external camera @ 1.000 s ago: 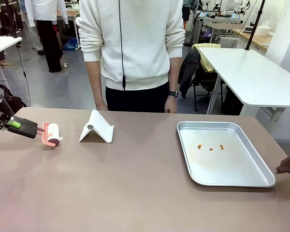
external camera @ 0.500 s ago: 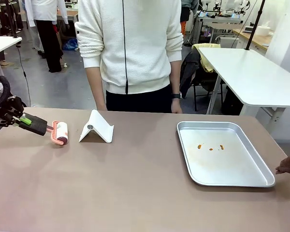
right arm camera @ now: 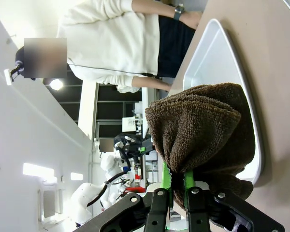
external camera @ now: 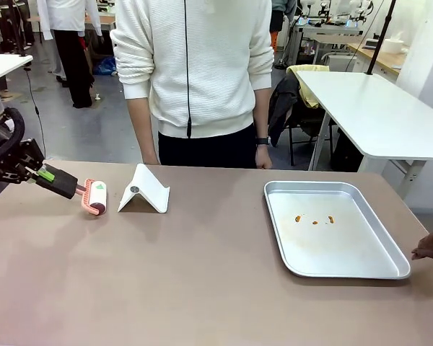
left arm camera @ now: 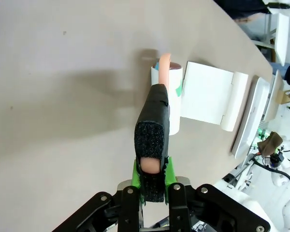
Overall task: Clean the surface of the table.
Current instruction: If a person points to the right, clean the right side of the table with your right hand, and if they point to the left, clean the left side with your left hand.
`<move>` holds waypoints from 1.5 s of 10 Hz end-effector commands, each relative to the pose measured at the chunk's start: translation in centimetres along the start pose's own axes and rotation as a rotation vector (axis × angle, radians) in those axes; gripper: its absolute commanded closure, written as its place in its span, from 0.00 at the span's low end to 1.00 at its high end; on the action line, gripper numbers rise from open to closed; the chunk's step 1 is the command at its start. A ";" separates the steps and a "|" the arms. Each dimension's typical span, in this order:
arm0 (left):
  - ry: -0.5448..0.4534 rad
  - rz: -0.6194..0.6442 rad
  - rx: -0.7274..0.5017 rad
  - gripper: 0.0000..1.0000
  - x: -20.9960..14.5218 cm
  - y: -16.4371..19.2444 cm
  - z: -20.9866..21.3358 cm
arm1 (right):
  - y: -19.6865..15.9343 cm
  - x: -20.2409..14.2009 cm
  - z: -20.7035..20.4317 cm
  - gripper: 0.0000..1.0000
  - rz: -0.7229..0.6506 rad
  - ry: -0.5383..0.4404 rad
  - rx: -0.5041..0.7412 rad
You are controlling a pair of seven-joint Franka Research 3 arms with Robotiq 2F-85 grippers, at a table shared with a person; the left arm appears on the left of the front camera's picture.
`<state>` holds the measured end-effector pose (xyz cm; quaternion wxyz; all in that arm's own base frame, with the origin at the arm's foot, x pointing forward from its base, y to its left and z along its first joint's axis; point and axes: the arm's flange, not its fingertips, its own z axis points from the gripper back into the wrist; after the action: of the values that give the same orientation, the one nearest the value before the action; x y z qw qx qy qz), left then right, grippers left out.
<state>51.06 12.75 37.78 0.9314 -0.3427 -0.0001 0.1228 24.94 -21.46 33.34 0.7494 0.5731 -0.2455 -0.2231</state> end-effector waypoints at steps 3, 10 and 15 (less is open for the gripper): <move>-0.127 -0.195 -0.252 0.80 -4.6 1.9 7.7 | 0.5 -0.2 0.3 1.00 0.007 0.005 0.006; -0.048 -0.360 -0.554 0.80 -14.5 12.1 15.4 | 0.5 -0.2 0.3 1.00 0.007 0.005 0.006; -0.017 -0.291 -0.599 0.80 -15.4 13.7 14.5 | 0.5 -0.2 0.3 1.00 0.007 0.005 0.006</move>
<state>32.84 29.61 39.85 0.7904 -0.6089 -0.0659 -0.0100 24.90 -21.50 33.37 0.7495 0.5726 -0.2459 -0.2235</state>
